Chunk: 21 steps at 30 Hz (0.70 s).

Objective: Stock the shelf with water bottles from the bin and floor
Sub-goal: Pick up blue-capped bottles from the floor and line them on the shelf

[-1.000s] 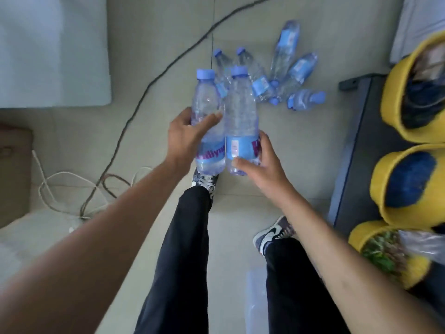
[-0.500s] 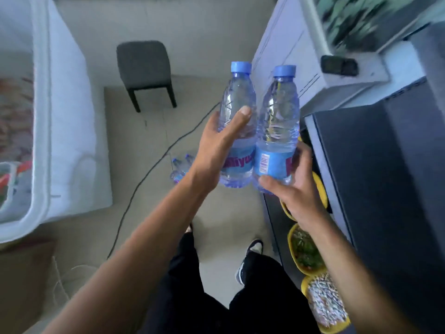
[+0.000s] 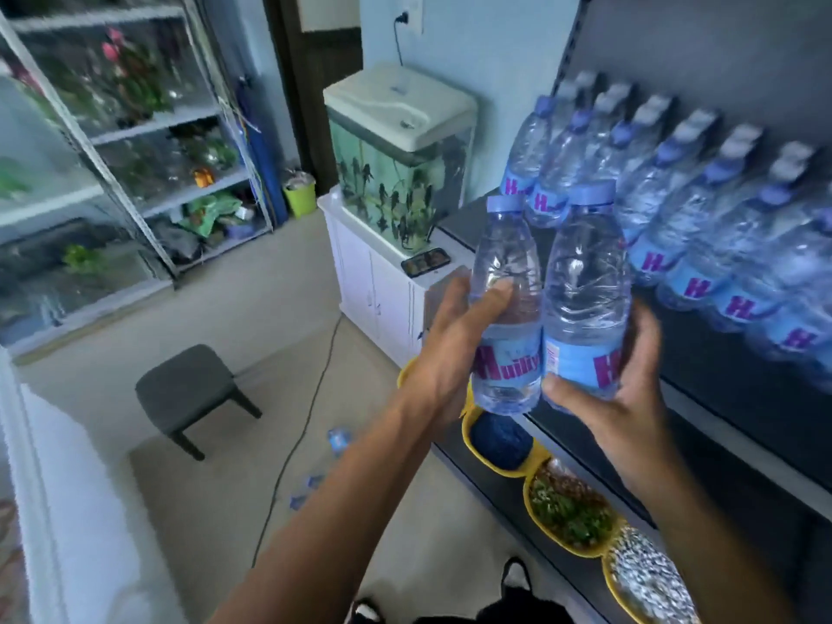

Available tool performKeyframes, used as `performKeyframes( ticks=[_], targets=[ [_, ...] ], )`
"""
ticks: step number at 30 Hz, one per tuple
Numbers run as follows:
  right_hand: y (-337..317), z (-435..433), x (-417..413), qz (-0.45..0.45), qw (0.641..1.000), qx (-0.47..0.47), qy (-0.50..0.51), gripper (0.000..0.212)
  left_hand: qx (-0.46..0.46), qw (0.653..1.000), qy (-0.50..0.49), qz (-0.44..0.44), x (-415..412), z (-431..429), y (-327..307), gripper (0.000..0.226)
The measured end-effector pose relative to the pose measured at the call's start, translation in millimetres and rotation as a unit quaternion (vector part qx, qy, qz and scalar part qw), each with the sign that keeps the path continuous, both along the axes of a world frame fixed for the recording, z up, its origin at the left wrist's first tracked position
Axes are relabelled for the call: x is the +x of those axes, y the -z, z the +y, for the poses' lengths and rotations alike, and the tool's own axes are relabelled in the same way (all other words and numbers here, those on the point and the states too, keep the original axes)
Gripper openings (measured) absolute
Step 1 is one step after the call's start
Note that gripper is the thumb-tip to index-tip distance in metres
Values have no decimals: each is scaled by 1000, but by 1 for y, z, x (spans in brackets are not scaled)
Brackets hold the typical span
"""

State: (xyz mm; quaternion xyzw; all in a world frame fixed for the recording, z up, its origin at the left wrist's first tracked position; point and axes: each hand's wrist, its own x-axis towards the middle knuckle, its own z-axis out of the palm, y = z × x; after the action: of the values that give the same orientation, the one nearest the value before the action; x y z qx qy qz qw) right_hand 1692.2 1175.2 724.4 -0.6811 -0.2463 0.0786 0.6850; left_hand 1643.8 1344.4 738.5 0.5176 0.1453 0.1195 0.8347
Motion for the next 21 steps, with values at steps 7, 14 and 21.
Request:
performKeyframes(
  ticks=[7,14,21],
  targets=[
    [-25,-90,30,-8,996,17,91,82,11,997,76,-14,58,-82,-40,43],
    [-3,-187,69,21,973,20,227,75,93,986,140,-22,132,-186,-41,51],
    [20,-280,94,14,936,15,351,75,247,952,151,-99,190,-295,-9,43]
  ],
)
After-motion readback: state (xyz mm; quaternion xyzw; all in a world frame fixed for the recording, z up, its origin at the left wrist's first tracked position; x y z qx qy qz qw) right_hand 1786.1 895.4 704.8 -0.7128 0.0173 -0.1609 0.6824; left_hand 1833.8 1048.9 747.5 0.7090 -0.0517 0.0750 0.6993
